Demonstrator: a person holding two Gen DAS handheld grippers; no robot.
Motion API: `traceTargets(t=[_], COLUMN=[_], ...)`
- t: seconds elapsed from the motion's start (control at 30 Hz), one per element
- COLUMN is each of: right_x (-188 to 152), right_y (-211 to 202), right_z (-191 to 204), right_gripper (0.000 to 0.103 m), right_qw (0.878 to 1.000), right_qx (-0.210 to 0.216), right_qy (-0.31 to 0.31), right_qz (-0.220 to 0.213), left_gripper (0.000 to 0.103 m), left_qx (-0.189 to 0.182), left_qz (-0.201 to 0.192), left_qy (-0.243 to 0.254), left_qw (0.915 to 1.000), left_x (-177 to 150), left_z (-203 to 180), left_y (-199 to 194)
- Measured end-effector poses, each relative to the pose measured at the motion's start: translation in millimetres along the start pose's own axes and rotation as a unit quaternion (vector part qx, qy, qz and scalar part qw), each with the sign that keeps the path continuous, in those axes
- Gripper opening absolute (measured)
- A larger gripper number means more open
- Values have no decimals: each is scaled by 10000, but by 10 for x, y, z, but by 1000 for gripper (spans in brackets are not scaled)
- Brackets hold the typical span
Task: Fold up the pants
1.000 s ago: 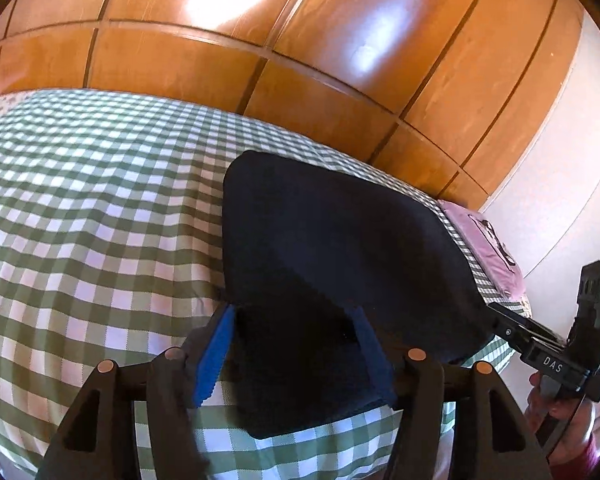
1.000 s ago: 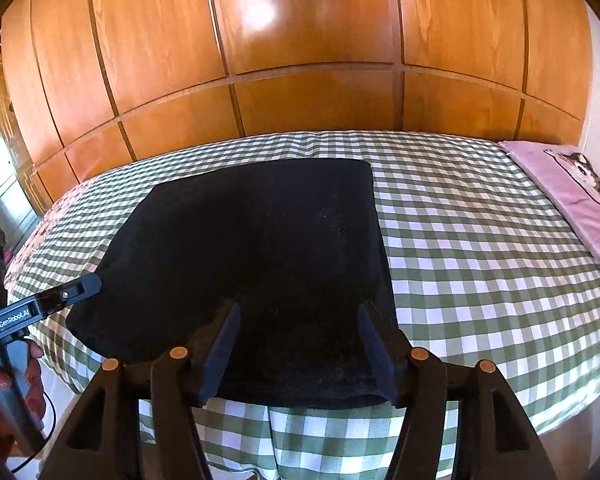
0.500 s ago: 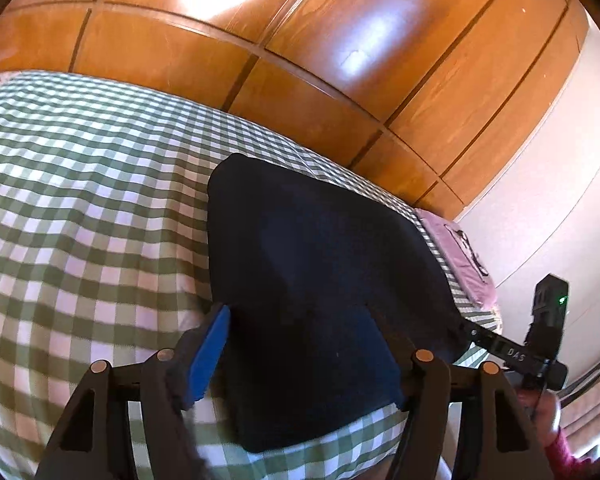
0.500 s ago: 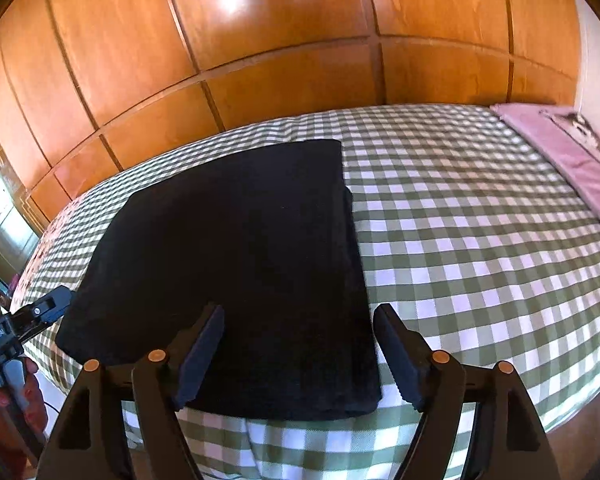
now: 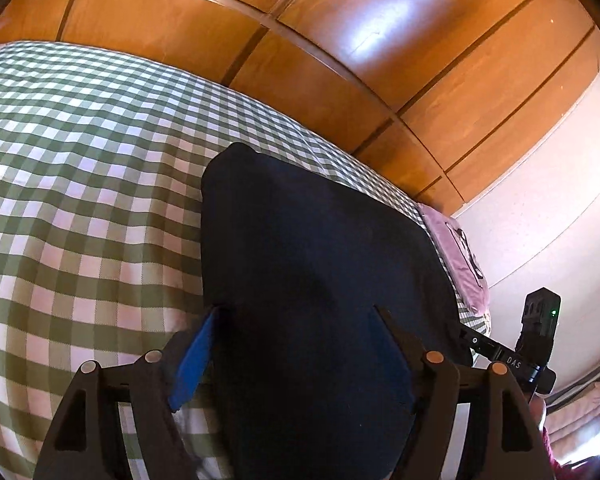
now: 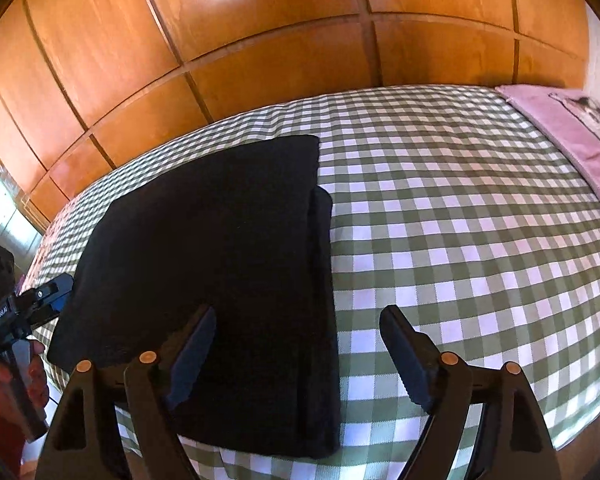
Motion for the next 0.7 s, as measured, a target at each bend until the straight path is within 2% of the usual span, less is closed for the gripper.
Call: traceTargets(t=[0.17, 0.37, 0.53, 0.7], right_x=[49, 83, 96, 94], right_y=[34, 67, 103, 160], right_z=[14, 16, -13, -74], right_gripper=[84, 85, 87, 87], right_qw=[10000, 10000, 9998, 9981], right_qx=[17, 26, 110, 515], right_qy=[-5, -35, -33, 148], right_qz=[59, 87, 149, 305], left_gripper=[76, 77, 79, 82], left_qx=[-3, -294, -283, -222], left_qz=[104, -72, -42, 47], left_qy=[-47, -123, 6, 305], left_qw=[9999, 9995, 9996, 9993], left_x=[38, 80, 67, 17], left_z=[42, 18, -7, -49], left_y=[34, -27, -4, 60])
Point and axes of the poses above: each gripper's, at about its wrist camera, not at the fingertips, and y roughly the way its jaws point, z to its left, x to its top, the point moved 6 cm from there along y, roughly the way its jaws point, and after that the axes turned 6 degrees about z, right-handed, at the moved point
